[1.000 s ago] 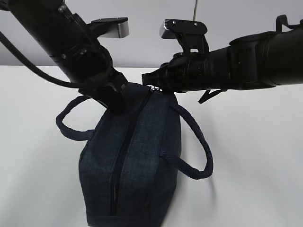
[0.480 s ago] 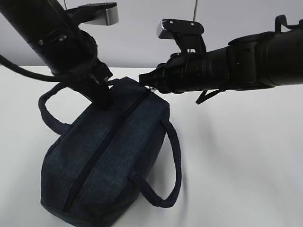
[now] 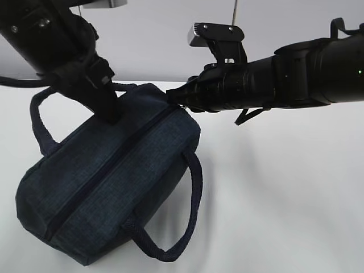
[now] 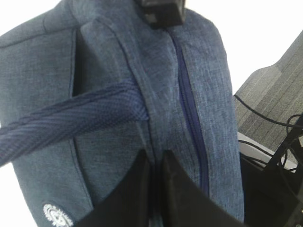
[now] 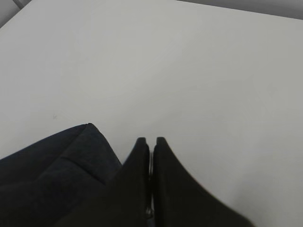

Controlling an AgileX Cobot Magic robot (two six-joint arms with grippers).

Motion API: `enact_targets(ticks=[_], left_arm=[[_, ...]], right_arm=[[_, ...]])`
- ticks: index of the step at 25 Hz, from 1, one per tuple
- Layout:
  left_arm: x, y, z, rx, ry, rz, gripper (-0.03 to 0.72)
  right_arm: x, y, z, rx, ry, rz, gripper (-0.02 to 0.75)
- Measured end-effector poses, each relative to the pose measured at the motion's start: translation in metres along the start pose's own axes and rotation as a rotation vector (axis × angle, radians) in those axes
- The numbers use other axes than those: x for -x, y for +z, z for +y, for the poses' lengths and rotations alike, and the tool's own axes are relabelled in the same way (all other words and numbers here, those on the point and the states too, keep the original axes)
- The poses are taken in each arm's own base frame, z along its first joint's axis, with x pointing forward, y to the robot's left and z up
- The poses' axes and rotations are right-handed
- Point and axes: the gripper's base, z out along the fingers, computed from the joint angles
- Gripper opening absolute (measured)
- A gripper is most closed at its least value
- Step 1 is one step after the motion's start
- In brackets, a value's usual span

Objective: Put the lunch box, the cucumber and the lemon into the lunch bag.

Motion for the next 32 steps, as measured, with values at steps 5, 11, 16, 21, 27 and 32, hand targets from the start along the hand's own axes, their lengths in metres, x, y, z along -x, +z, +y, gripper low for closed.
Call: enact_targets(ticks=[5,11,16,21,27,32], left_arm=[[-0.003,-0.014,-0.007,-0.011,0.008,-0.039,-0.004],[-0.006,-0.027,-0.014,-0.012,0.019,-0.072,-0.004],[-0.009,-0.034,-0.018,-0.009,0.027,-0.092,-0.005],[-0.009,-0.035,-0.018,-0.008,0.027,-0.093,-0.005],[-0.011,-0.037,-0.018,0.002,0.032,-0.082,-0.005],[-0.014,-0.040,-0.020,0.000,0.036,-0.074,-0.005]], right_arm=[[0.001,0.000,-0.003,-0.003,0.002,-0.002,0.000],[0.001,-0.001,-0.002,0.009,-0.003,-0.004,0.000],[0.002,0.000,-0.001,0.028,-0.003,-0.006,0.000],[0.001,0.001,0.000,0.039,-0.003,-0.004,0.000],[0.001,0.001,0.003,0.073,-0.004,-0.007,0.010],[0.007,-0.005,0.003,0.077,-0.016,-0.027,0.239]])
